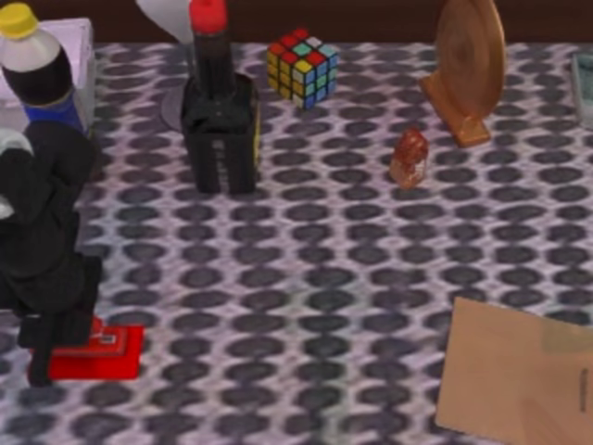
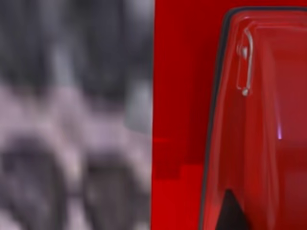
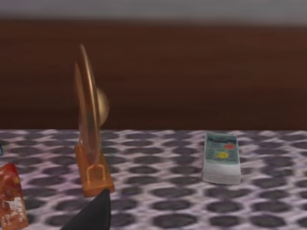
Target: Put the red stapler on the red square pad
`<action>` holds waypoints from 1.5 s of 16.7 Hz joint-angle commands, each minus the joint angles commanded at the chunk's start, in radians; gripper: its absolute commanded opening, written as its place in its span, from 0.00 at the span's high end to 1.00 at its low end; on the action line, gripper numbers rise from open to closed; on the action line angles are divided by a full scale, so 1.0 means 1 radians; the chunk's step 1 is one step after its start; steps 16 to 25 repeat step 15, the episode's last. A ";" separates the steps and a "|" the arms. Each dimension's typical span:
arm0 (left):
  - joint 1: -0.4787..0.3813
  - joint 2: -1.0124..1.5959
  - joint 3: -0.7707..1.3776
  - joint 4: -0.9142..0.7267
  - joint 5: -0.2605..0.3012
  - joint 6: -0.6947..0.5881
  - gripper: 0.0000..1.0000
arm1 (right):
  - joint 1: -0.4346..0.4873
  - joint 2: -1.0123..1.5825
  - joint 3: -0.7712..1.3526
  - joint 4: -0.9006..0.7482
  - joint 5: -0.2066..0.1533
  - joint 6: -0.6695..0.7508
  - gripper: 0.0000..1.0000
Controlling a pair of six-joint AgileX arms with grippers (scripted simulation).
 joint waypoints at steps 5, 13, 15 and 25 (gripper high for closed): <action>0.000 0.000 0.000 0.000 0.000 0.000 0.32 | 0.000 0.000 0.000 0.000 0.000 0.000 0.00; 0.000 0.000 0.000 0.000 0.000 0.000 0.00 | 0.000 0.000 0.000 0.000 0.000 0.000 0.00; 0.000 0.000 0.000 0.000 0.000 0.000 0.00 | 0.000 0.000 0.000 0.000 0.000 0.000 0.00; 0.000 0.000 0.000 0.000 0.000 0.000 0.00 | 0.000 0.000 0.000 0.000 0.000 0.000 0.00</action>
